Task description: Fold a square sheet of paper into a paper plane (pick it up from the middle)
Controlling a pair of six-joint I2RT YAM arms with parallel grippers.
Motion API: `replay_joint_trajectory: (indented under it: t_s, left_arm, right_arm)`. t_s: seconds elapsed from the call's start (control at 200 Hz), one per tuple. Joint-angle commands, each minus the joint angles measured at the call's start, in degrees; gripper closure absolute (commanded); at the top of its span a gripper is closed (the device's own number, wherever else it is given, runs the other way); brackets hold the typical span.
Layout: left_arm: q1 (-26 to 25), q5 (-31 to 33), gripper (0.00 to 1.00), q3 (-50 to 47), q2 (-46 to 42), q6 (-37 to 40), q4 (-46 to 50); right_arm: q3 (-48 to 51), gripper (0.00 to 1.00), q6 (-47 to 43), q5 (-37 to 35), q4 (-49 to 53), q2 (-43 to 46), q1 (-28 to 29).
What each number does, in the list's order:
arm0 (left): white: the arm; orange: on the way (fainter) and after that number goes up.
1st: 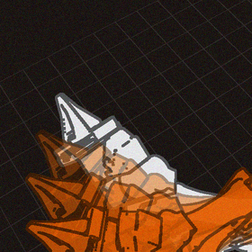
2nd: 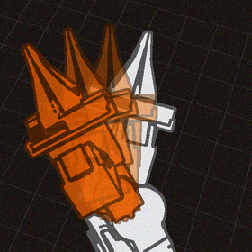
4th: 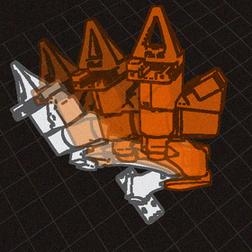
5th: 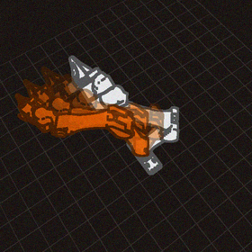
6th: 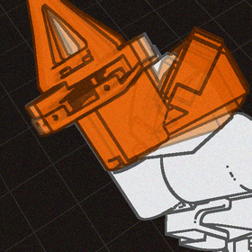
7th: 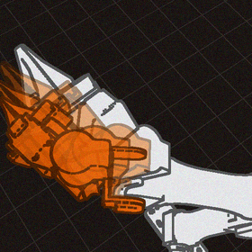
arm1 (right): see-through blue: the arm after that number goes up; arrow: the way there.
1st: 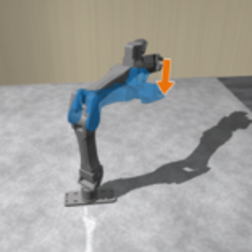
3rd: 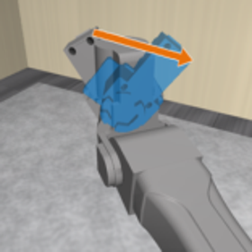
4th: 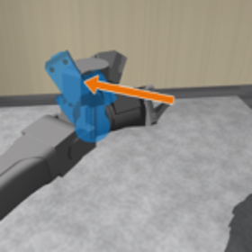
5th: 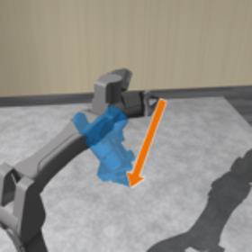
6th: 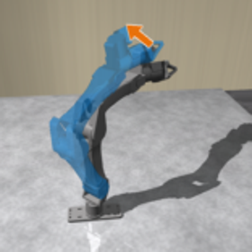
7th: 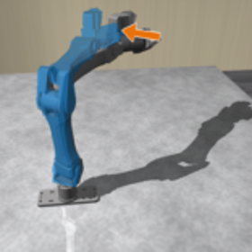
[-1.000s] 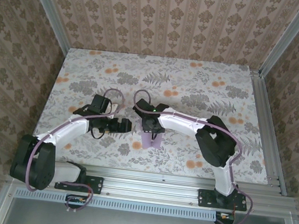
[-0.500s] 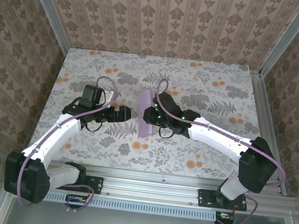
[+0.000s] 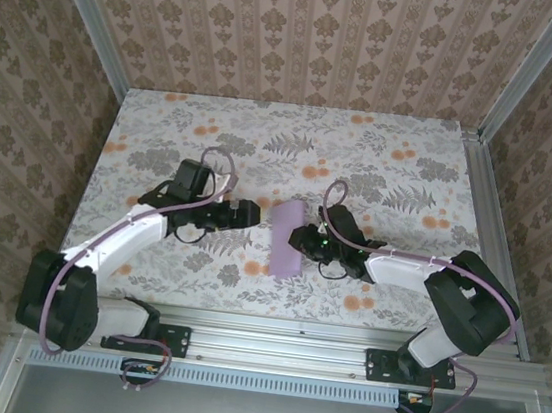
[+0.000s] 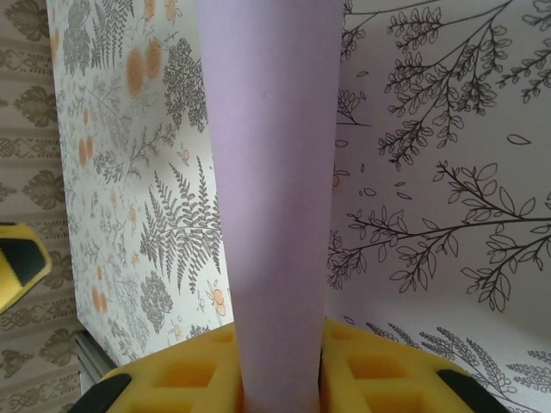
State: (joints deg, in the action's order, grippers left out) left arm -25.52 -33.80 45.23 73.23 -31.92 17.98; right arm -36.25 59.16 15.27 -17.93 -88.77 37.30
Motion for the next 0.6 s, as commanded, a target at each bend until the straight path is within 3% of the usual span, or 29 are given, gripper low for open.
replay_joint_trajectory:
  t_s: [0.0, 0.45, 0.595]
  left_arm:
    - [-3.4, 0.3, 0.01, -0.7, 2.9, -2.9, -5.7]
    - [-13.1, 6.1, 0.07, -0.7, 11.2, -7.7, -14.0]
    - [-14.6, 7.7, 0.20, -1.4, 12.8, -8.4, -15.1]
  right_arm:
    - [2.8, 0.73, 1.0, 2.3, -5.5, -1.5, -1.1]
    - [8.0, 0.70, -0.2, 4.9, -11.0, -3.7, -4.1]
    - [8.3, 0.69, -0.3, 5.5, -12.3, -4.2, -4.2]
